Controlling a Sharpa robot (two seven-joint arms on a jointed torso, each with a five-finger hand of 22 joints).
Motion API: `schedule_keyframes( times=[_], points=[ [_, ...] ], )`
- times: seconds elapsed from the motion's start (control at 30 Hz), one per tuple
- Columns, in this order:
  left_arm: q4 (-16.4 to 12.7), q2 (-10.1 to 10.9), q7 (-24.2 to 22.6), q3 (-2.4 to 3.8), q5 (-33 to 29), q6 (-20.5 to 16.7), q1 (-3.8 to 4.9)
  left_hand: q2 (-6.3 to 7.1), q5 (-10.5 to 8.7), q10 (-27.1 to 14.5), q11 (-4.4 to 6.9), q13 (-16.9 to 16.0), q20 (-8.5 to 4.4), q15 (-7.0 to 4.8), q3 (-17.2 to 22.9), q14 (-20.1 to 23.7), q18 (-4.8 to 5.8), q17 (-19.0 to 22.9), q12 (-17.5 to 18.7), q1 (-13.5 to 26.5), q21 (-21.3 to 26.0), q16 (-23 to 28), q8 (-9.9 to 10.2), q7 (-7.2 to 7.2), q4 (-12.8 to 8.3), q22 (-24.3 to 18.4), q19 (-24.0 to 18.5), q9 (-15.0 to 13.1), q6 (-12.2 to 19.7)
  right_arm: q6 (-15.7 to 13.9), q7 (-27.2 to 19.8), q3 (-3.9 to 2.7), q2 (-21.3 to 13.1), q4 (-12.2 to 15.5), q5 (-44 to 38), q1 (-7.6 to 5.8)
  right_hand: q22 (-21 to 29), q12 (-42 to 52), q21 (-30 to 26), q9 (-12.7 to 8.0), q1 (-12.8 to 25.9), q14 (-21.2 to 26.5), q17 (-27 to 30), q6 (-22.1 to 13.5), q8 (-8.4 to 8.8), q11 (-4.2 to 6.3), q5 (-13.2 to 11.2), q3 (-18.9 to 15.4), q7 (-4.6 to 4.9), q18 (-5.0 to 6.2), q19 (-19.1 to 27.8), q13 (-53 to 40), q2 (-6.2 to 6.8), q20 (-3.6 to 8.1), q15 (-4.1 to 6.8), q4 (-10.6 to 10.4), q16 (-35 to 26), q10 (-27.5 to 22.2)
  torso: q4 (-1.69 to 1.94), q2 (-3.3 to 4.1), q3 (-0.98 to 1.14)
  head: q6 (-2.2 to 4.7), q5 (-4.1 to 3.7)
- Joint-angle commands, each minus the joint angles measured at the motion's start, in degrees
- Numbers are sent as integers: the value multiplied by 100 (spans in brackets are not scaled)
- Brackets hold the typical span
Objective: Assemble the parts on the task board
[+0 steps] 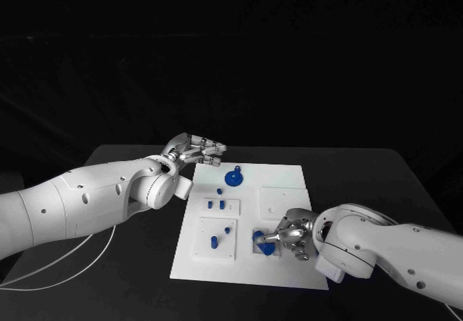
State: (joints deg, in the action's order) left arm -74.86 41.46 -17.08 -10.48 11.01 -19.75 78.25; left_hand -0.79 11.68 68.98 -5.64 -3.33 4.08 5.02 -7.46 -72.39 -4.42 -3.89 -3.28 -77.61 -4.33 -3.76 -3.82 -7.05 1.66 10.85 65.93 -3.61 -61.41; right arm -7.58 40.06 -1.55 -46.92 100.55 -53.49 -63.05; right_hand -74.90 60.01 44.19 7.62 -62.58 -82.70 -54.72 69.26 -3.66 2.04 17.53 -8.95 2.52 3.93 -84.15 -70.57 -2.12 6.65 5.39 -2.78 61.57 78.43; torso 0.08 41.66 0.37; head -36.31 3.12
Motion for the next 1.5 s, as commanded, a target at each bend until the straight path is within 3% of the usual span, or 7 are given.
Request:
schedule_keyframes(
  times=[0.03, 0.2, 0.43, 0.73, 0.83, 1.0, 1.5],
  points=[
    [-18, -5, -5, 4, -25, 91, 4, -24, 34, -5, -21, -3, -4, -16, 6, -45, 76, 2, -11, 33, -39, 23, 18, -24, -12, -6, 29, 0, 22, 200, 125, 16, 39, -4, -167, 17, -302, -37, -25, 16, 44, 6, -3, -25, -1, 38, 40, -215, 4, -4, -303, 13, -11, 42, 43, -45, -22, -18, 1, 0, -1, -7, 5],
    [-18, -5, 5, 4, -23, 93, 5, -24, 34, -5, -21, -3, -4, -16, 6, -45, 76, 2, -11, 33, -39, 23, 18, -24, -12, -6, 29, 0, 22, 222, 126, 26, 69, -37, -208, 17, -306, -54, -25, 40, 68, 8, -5, -39, -2, 34, -183, -411, 10, -3, -302, 32, 1, 43, 45, -133, -30, -30, 2, -1, -5, -8, 13],
    [-24, -3, 38, 4, -12, 93, 5, -22, 34, -11, -18, -2, -43, -52, 10, -173, 79, -3, -10, 35, -92, 25, 18, -29, -11, 5, 105, 0, 38, 274, 123, 48, 84, -46, -202, 16, -317, -75, -41, 125, 85, 6, -8, -51, -1, 34, -366, -252, 7, -4, -303, 65, 212, 44, 47, -480, -53, -44, -2, -3, -4, 0, 17],
    [-29, 7, 47, 4, -6, 86, 5, -23, 32, -10, -17, -2, -45, -52, 11, -170, 84, -2, -10, 33, -94, 24, 19, -28, -12, 4, 99, 0, 38, 234, 43, 59, 28, 41, -247, 16, -330, -65, -26, 141, 59, 2, -24, -38, -4, 39, -452, -113, 3, -6, -305, 73, 347, 44, 46, -635, -50, -34, 0, 4, 7, 49, -4],
    [-29, 10, 48, 4, -5, 88, 5, -23, 32, -10, -17, -2, -45, -52, 11, -170, 84, -2, -10, 33, -94, 24, 19, -28, -12, 4, 99, 0, 38, 235, -92, 60, -36, 96, -276, 17, -328, -60, -31, 143, -40, 1, -26, -12, -1, 42, -428, -124, -3, -8, -305, 74, 331, 50, 52, -481, -51, -26, 1, 2, 6, 65, -8],
    [-26, 14, 52, 4, -4, 93, 5, -23, 32, -10, -17, -2, -45, -52, 11, -170, 84, -2, -10, 33, -94, 24, 19, -28, -12, 4, 99, 0, 38, 300, -314, 59, -169, 211, -298, 17, -318, -35, -44, 114, -197, -1, -29, 17, 1, 41, -414, -166, -1, -10, -303, 53, 208, 48, 50, 95, -56, -20, -8, -2, 6, 60, -8],
    [-21, 19, 60, 4, 3, 106, 5, -23, 31, -6, -16, -3, -48, -53, 11, -170, 88, -2, -11, 36, -104, 24, 18, -27, -10, 4, 94, 0, 33, 494, -431, 55, -271, 285, -290, 18, -335, -20, 2, 109, -246, -3, -56, 61, 0, 50, -326, -93, -11, -19, -307, 43, 229, 48, 50, 208, -34, -5, -3, 2, 1, 46, -24]
  ],
)
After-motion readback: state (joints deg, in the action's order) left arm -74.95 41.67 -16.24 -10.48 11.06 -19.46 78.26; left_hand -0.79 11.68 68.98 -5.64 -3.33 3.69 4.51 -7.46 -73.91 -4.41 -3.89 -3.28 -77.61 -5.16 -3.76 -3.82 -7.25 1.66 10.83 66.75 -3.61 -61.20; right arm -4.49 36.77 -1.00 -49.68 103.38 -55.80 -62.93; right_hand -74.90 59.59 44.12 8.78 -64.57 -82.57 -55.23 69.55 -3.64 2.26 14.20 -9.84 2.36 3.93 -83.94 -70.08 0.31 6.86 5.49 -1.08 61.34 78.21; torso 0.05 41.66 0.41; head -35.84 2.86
